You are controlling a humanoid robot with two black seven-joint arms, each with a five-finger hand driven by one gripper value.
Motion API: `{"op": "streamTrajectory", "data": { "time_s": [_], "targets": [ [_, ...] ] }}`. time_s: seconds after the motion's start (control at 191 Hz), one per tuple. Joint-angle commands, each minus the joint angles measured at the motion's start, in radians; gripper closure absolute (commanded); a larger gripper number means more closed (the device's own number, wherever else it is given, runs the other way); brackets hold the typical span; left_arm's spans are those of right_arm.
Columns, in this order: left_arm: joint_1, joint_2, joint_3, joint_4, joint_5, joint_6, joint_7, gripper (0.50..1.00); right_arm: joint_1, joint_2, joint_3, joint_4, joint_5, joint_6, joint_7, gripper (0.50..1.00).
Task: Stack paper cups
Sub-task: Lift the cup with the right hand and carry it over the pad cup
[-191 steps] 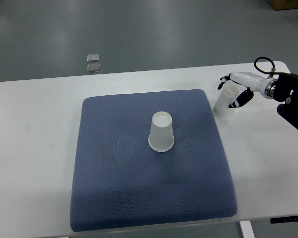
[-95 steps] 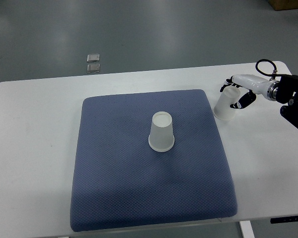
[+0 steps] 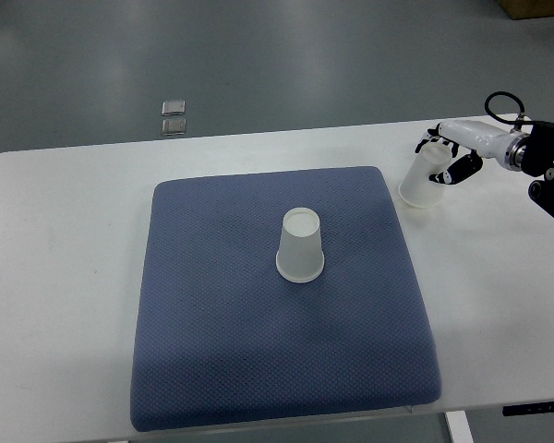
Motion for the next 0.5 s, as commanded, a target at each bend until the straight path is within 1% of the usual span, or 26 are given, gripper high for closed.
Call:
{"op": "streamTrajectory", "data": {
  "time_s": [0.0, 0.126, 0.32, 0.492],
  "targets": [
    [0.000, 0.000, 0.000, 0.000, 0.000, 0.000, -0.001, 0.500, 0.026, -0.017, 0.004, 0.022, 0.007, 0.006, 0.001, 1.000],
    [0.000, 0.000, 0.000, 0.000, 0.000, 0.000, 0.000, 0.500, 0.052, -0.034, 0.008, 0.085, 0.024, 0.008, 0.001, 1.000],
    [0.000, 0.000, 0.000, 0.000, 0.000, 0.000, 0.000, 0.500, 0.082, -0.081, 0.011, 0.249, 0.088, 0.011, 0.000, 1.000],
    [0.000, 0.000, 0.001, 0.000, 0.000, 0.000, 0.000, 0.500, 0.108, -0.112, 0.011, 0.370, 0.103, 0.057, 0.000, 1.000]
  ]
}}
